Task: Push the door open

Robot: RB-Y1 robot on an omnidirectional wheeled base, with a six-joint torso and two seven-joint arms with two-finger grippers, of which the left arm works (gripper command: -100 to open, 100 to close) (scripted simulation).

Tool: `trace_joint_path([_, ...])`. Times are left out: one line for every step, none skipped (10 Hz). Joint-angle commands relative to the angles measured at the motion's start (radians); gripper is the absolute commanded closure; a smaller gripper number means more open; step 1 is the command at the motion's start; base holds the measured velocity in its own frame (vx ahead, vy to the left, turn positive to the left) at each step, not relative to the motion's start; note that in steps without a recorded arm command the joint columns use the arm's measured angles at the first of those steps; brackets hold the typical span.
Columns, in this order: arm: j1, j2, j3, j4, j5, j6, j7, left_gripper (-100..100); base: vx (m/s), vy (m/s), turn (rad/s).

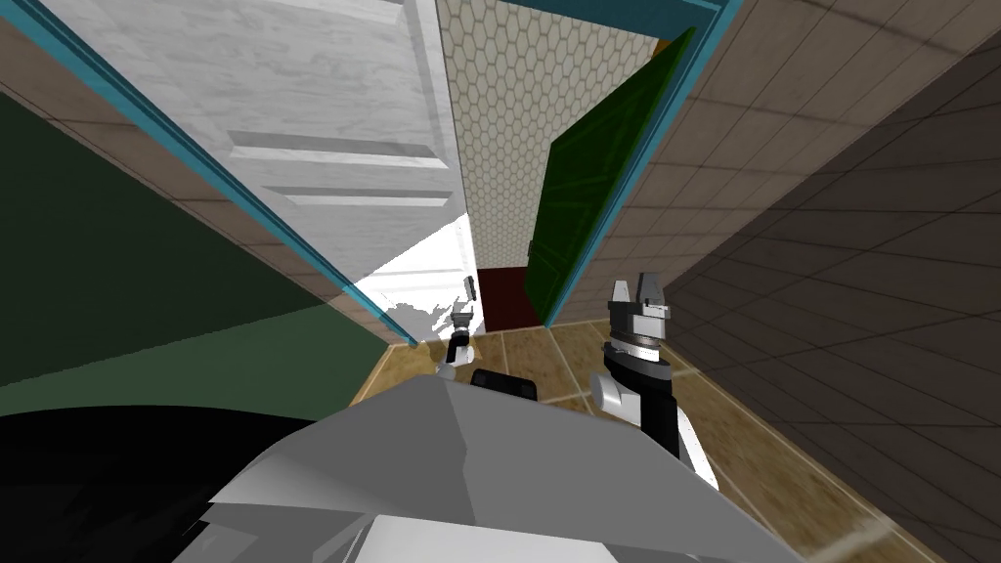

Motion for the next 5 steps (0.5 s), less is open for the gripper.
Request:
trace_joint_path([-0.015, -0.012, -0.001, 0.042, 0.018, -0.004, 0.038, -100, 0.090, 0.097, -0.115])
trace_joint_path([-0.024, -0.016, -0.001, 0.064, 0.027, -0.008, 0.056, -100, 0.076, 0.080, -0.097])
trace_joint_path([-0.031, -0.021, -0.001, 0.082, 0.034, -0.012, 0.070, -100, 0.070, 0.051, -0.080])
trace_joint_path([-0.045, -0.031, -0.001, 0.119, 0.047, -0.018, 0.099, -100, 0.077, 0.062, -0.127])
trace_joint_path([-0.052, -0.035, -0.001, 0.137, 0.054, -0.021, 0.113, -100, 0.075, 0.065, -0.090])
